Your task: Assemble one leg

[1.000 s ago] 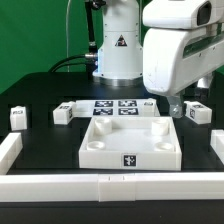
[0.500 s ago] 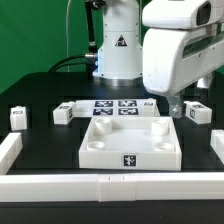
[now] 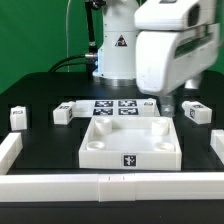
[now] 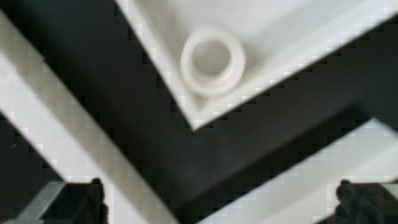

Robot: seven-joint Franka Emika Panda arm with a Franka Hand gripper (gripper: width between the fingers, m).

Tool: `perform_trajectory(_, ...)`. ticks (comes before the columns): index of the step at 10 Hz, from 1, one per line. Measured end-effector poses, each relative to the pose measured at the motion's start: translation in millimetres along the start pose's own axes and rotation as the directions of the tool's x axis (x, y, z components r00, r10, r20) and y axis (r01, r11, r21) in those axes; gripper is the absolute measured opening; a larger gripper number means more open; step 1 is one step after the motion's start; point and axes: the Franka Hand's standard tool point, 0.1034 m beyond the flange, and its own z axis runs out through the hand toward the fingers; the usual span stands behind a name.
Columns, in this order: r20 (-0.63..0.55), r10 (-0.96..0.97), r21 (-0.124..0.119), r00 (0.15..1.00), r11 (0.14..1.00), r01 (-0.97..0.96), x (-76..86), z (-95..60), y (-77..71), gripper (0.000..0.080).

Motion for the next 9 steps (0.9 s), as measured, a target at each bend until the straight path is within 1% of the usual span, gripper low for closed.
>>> perform_trajectory(1, 0.004, -0.103, 0.002, 0.995, 0.995, 0.103, -19.0, 7.7, -9.2, 0.065)
perform_trajectory(2, 0.009, -0.175, 0.012, 0.985, 0.985, 0.175, -34.5, 12.7, -15.2, 0.065)
perform_trajectory(3, 0.021, -0.183, 0.029, 0.983, 0.983, 0.182, -40.1, 14.3, -17.5, 0.065)
perform_trajectory(4, 0.02, -0.176, 0.026, 0.984, 0.984, 0.176, -38.2, 13.9, -16.8, 0.065)
perform_trajectory(7, 0.021, -0.176, 0.027, 0.984, 0.984, 0.175, -39.1, 14.7, -17.1, 0.065)
perform_trajectory(8, 0.02, -0.192, 0.027, 0.981, 0.981, 0.192, -41.1, 15.3, -18.2, 0.065)
perform_trajectory(9, 0.018, -0.226, 0.027, 0.974, 0.974, 0.225, -49.9, 17.7, -24.2, 0.065)
